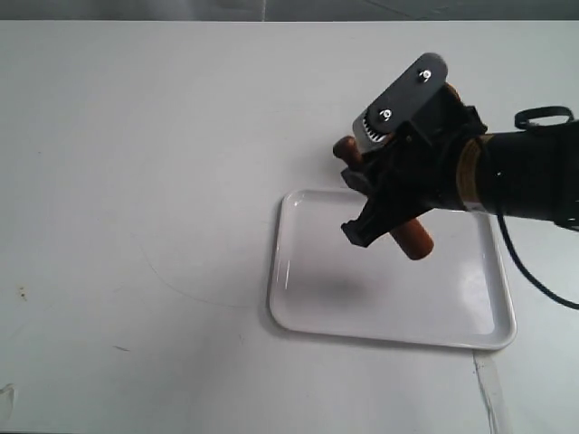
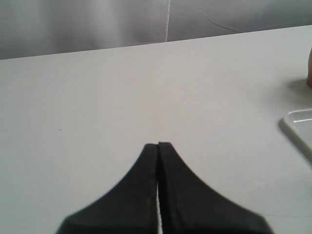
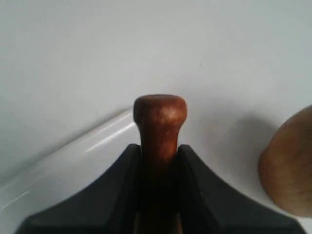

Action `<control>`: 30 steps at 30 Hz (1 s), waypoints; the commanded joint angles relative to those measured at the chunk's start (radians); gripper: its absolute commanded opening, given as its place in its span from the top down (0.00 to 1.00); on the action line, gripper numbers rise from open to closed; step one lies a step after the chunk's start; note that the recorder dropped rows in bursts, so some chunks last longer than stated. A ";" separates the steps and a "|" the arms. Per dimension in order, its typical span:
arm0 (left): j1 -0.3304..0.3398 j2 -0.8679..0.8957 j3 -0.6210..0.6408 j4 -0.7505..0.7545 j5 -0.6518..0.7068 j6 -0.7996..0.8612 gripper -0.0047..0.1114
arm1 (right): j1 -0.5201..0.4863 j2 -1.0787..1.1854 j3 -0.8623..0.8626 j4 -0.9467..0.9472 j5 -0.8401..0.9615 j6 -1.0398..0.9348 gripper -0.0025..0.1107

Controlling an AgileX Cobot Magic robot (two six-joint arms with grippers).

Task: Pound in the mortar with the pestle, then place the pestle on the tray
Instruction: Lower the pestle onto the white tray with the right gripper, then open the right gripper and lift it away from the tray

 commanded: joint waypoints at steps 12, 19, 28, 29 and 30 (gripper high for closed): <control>-0.008 -0.001 0.001 -0.007 -0.003 -0.008 0.96 | 0.003 0.252 0.001 0.002 0.029 0.048 0.98; -0.008 -0.001 0.001 -0.007 -0.003 -0.008 0.96 | 0.003 0.252 0.001 0.004 0.029 0.061 0.98; -0.008 -0.001 0.001 -0.007 -0.003 -0.008 0.96 | 0.003 0.252 0.001 0.004 0.029 0.099 0.62; -0.008 -0.001 0.001 -0.007 -0.003 -0.008 0.96 | 0.003 0.249 -0.001 0.004 0.032 0.102 0.58; -0.008 -0.001 0.001 -0.007 -0.003 -0.008 0.96 | 0.003 0.241 -0.005 0.004 0.033 0.104 0.57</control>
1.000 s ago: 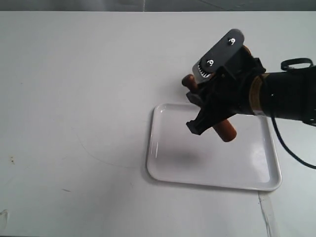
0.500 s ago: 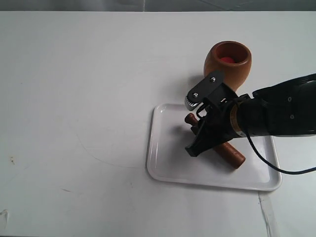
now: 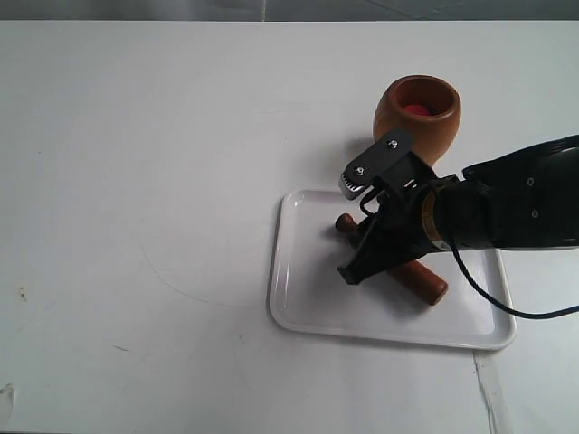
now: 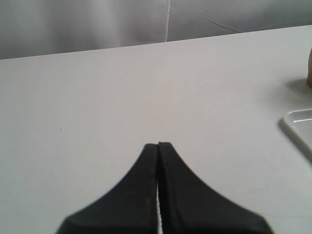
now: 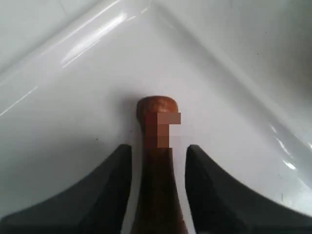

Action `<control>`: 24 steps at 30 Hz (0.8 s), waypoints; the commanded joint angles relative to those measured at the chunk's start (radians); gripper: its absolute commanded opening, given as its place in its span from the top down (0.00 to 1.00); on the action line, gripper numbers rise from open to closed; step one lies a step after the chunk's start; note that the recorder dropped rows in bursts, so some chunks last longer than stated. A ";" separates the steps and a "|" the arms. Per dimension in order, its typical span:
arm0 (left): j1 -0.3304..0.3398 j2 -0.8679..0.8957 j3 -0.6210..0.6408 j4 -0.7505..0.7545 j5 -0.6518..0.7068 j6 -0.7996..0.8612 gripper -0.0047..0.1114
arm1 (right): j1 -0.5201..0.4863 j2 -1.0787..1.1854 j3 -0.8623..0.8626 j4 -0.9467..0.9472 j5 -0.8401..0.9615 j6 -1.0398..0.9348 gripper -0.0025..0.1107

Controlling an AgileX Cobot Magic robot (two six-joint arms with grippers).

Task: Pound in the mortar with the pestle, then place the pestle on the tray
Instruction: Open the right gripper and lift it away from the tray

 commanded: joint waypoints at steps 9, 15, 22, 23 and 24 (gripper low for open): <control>-0.008 -0.001 0.001 -0.007 -0.003 -0.008 0.96 | 0.003 -0.259 -0.007 0.000 0.080 0.033 0.64; -0.008 -0.001 0.001 -0.007 -0.003 -0.008 0.96 | 0.022 -0.525 0.000 0.034 0.080 0.083 0.90; -0.008 -0.001 0.001 -0.007 -0.003 -0.008 0.96 | 0.107 -0.830 0.072 0.035 0.081 0.079 0.98; -0.008 -0.001 0.001 -0.007 -0.003 -0.008 0.96 | 0.120 -0.876 0.089 0.035 0.081 0.079 0.98; -0.008 -0.001 0.001 -0.007 -0.003 -0.008 0.96 | 0.132 -0.921 0.105 0.035 0.081 0.079 0.98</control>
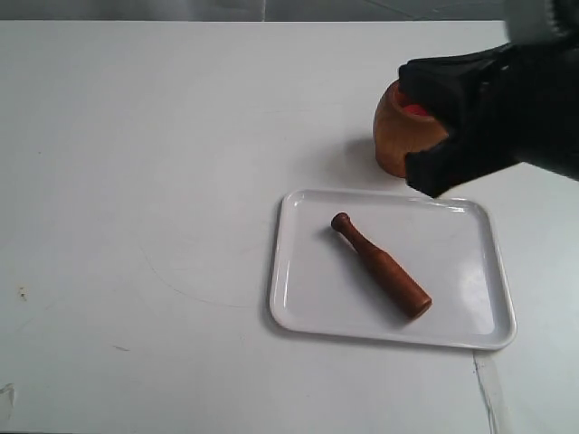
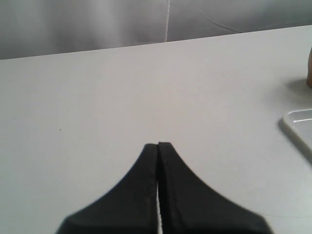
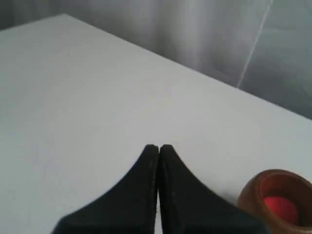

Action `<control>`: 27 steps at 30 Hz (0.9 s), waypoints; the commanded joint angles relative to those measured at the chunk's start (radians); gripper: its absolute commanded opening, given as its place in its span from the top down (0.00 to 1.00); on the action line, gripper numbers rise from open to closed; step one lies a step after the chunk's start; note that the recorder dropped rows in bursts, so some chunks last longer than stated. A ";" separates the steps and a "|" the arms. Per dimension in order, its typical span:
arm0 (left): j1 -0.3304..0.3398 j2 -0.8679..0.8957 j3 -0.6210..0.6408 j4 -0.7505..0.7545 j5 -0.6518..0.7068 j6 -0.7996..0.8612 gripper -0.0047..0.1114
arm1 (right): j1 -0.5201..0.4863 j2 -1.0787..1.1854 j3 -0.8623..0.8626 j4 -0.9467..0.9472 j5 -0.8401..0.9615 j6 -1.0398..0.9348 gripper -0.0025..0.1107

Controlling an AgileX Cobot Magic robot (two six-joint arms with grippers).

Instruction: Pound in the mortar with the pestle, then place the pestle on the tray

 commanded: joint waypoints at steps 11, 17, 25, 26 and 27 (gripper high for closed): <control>-0.008 -0.001 0.001 -0.007 -0.003 -0.008 0.96 | 0.069 -0.518 0.109 0.064 -0.010 0.010 0.98; -0.008 -0.001 0.001 -0.007 -0.003 -0.008 0.96 | 0.069 -0.614 0.109 0.063 -0.010 0.010 0.98; -0.008 -0.001 0.001 -0.007 -0.003 -0.008 0.96 | 0.069 -0.667 0.109 0.108 0.008 0.010 0.98; -0.008 -0.001 0.001 -0.007 -0.003 -0.008 0.96 | 0.066 -0.676 0.109 0.108 0.029 0.010 0.98; -0.008 -0.001 0.001 -0.007 -0.003 -0.008 0.96 | 0.054 -0.688 0.109 0.113 0.062 0.010 0.98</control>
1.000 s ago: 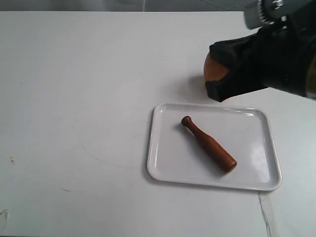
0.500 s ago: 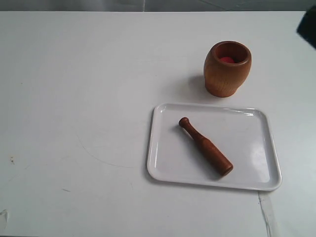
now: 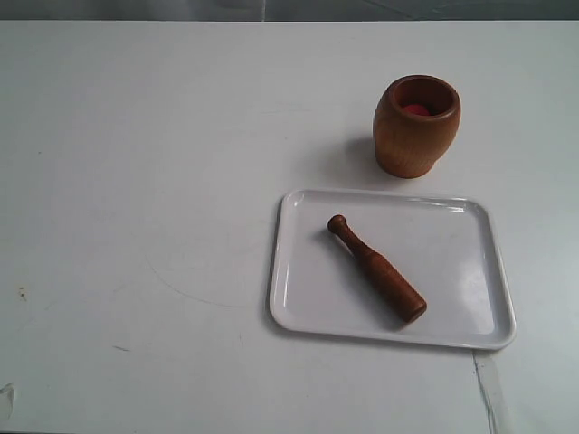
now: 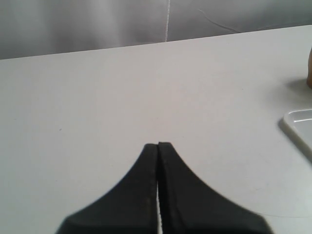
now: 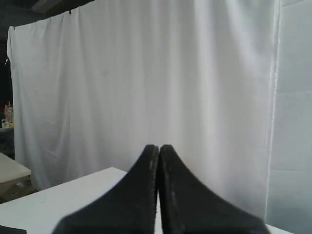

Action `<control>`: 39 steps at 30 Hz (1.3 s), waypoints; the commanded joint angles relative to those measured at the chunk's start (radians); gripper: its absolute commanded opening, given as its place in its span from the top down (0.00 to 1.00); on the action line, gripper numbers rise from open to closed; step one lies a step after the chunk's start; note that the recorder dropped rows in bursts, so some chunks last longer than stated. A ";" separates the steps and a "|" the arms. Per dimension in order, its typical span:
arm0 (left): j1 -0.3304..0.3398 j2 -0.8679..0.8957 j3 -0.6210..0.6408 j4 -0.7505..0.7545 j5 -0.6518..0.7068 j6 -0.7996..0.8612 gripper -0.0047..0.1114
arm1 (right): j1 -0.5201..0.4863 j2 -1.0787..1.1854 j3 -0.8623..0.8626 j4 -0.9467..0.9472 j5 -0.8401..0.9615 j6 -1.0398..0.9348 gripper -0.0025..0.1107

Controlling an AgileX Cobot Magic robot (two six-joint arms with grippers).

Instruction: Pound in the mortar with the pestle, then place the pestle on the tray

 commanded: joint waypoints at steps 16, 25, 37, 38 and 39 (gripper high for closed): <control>-0.008 -0.001 0.001 -0.007 -0.003 -0.008 0.96 | -0.553 -0.187 0.217 0.156 0.199 0.003 0.98; -0.008 -0.001 0.001 -0.007 -0.003 -0.008 0.96 | -0.686 -0.253 0.332 0.156 0.160 0.003 0.98; -0.008 -0.001 0.001 -0.007 -0.003 -0.008 0.96 | -0.686 -0.253 0.355 0.224 0.145 -0.061 0.98; -0.008 -0.001 0.001 -0.007 -0.003 -0.008 0.96 | -0.686 -0.253 0.358 0.254 0.145 -0.114 0.98; -0.008 -0.001 0.001 -0.007 -0.003 -0.008 0.96 | -0.686 -0.253 0.364 0.321 0.145 -0.209 0.98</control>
